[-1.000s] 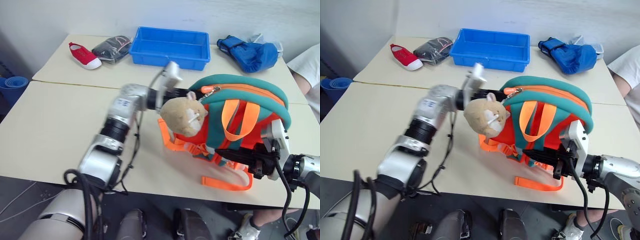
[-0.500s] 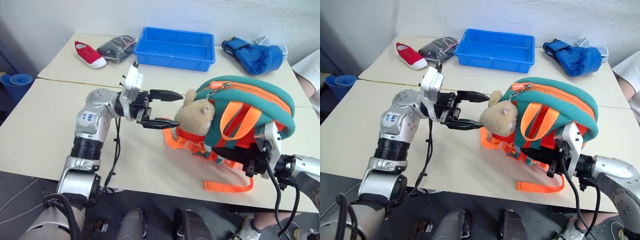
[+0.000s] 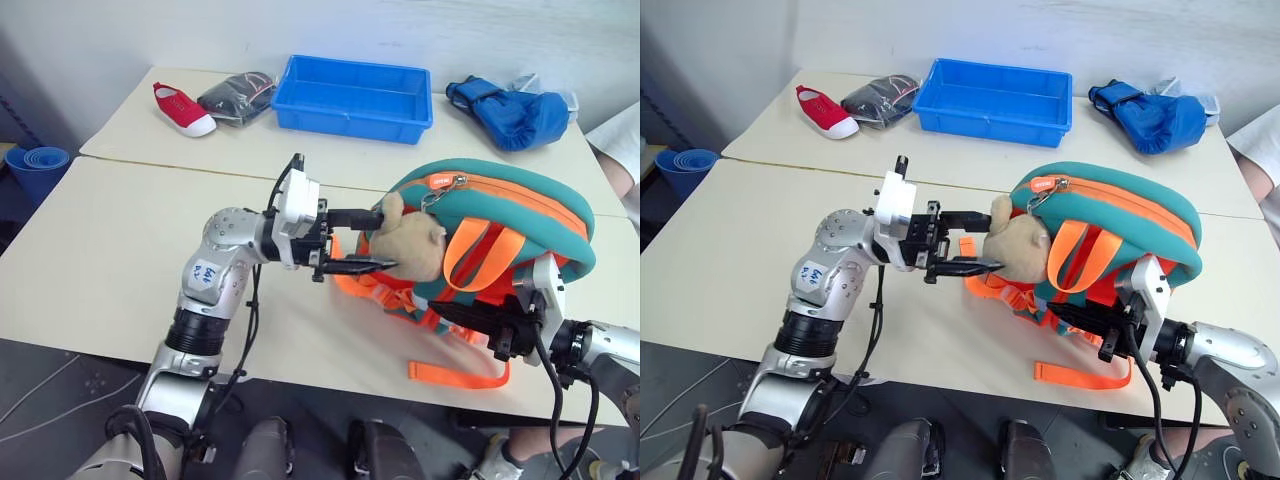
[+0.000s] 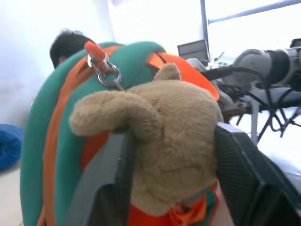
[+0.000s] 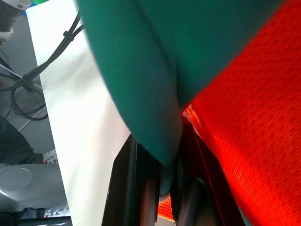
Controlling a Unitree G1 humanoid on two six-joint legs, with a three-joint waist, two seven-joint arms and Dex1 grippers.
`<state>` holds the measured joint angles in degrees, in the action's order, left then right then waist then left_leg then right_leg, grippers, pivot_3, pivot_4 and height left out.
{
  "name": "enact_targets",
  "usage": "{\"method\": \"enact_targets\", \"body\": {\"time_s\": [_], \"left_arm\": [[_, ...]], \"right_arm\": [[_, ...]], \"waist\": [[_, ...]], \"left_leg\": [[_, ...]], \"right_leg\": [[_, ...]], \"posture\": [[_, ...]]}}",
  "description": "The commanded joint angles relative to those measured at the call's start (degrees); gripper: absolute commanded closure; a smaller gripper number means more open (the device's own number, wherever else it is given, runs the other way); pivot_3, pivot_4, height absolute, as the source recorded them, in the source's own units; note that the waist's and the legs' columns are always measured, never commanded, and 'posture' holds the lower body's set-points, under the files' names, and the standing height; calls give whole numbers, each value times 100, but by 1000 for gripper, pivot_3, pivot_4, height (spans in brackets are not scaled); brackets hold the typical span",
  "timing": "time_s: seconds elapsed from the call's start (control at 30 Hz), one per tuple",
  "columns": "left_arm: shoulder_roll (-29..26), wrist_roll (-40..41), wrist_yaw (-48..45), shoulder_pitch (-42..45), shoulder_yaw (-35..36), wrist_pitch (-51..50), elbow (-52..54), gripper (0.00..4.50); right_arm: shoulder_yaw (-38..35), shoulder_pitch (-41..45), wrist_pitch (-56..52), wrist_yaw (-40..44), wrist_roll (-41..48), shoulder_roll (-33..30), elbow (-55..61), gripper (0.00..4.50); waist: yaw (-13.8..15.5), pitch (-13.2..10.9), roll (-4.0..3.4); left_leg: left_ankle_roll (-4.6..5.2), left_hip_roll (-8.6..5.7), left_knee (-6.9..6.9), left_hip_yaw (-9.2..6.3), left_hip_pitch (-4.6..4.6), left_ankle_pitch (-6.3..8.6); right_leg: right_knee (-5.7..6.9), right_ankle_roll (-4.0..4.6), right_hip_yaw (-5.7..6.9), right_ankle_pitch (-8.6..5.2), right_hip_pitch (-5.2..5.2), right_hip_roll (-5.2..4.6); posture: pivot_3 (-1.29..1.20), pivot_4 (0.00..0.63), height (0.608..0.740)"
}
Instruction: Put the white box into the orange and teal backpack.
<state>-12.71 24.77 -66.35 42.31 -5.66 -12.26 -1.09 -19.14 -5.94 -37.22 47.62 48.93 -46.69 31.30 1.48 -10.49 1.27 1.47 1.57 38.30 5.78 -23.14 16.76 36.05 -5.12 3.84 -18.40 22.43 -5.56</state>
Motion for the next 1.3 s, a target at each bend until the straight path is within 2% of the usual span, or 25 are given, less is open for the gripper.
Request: {"method": "enact_targets", "body": {"time_s": [0.03, 0.13, 0.2, 0.3, 0.4, 0.5, 0.6, 0.77, 0.9, 1.03, 1.13, 1.3], "left_arm": [[-63, -44, 142, 104, 51, 164, -65, 3351], [-184, 192, 179, 238, 264, -82, -189, 3861], [-404, 684, 132, 447, 580, -720, -279, 3919], [-1026, 1164, 65, 871, 1126, -1537, -780, 3919], [-1515, 1044, 5, 1050, 1278, -1614, -1308, 3919], [-1759, 755, 429, 1073, 1468, -1475, -2112, 3919], [-1839, 192, 442, 689, 1130, -915, -2448, 3919], [-1510, -456, 487, 73, 610, -80, -2771, 3919], [-1036, -553, 701, -25, 571, 262, -2978, 3919], [-935, -839, 462, -343, 225, 581, -2881, 3919], [-662, -500, 498, -476, 420, 441, -2746, 3919], [-563, 583, 566, -155, 1044, -678, -1803, 3919]], "right_arm": [[-186, -149, 105, -6, -32, 51, 98, 4500], [-258, -281, 198, 2, -57, 64, 96, 4500], [-317, -352, 241, -7, -77, 83, 100, 4500], [-408, -462, 323, -59, -127, 118, 86, 4500], [-442, -543, 395, -77, -153, 153, 74, 4500], [-463, -613, 474, -199, -193, 271, 101, 4500], [-432, -669, 537, -347, -208, 428, 151, 4500], [-298, -688, 620, -525, -300, 658, 212, 4500], [-228, -642, 761, -585, -432, 827, 133, 4500], [-257, -530, 996, -600, -540, 1037, -22, 4500], [-398, -345, 1120, -594, -259, 1268, -59, 4500], [-876, -252, 712, -726, 851, 1201, 219, 4500]], "waist": [[-2, 0, 0], [-3, 0, 0], [-6, 0, 0], [-22, 0, 0], [-50, 1, -1], [-28, 1, -2], [-37, 1, -2], [-21, 1, -1], [-13, 2, 0], [-40, 3, 1], [-61, 8, -8], [-38, 8, -8]], "left_leg": [[0, 1, 0, 0, 1, 0], [-1, 1, 0, 0, 2, -1], [0, 0, 0, 0, 1, -1], [-1, 2, 0, -2, 0, -2], [-4, 4, -5, 0, 5, -4], [-5, 1, -4, 3, 8, -5], [-4, 0, -4, 8, 8, -5], [-5, 1, -4, 12, 7, -5], [-2, 0, 2, 16, 9, -4], [-2, 2, -2, 19, 12, -3], [-2, 3, -12, 34, 32, -3], [-2, 3, -8, 27, 25, -3]], "right_leg": [[0, 0, 0, 0, 0, 1], [1, 0, 1, 0, 1, 2], [0, 0, 1, 0, 1, 1], [2, 0, 2, 0, 2, 2], [4, 0, 2, 0, 3, 6], [6, 0, 3, 0, 2, 8], [12, 0, 2, 0, 4, 8], [35, 1, -6, 0, 8, 6], [40, 0, -12, 0, 8, 1], [44, 1, -15, 0, 10, 2], [45, 1, -16, 0, 5, 2], [46, 2, -25, -1, 9, -5]], "posture": [[0, 150, 740], [0, 150, 740], [0, 150, 740], [0, 150, 740], [0, 150, 740], [0, 150, 740], [0, 150, 740], [0, 150, 740], [0, 150, 740], [0, 150, 740], [0, 150, 740], [0, 150, 740]]}}
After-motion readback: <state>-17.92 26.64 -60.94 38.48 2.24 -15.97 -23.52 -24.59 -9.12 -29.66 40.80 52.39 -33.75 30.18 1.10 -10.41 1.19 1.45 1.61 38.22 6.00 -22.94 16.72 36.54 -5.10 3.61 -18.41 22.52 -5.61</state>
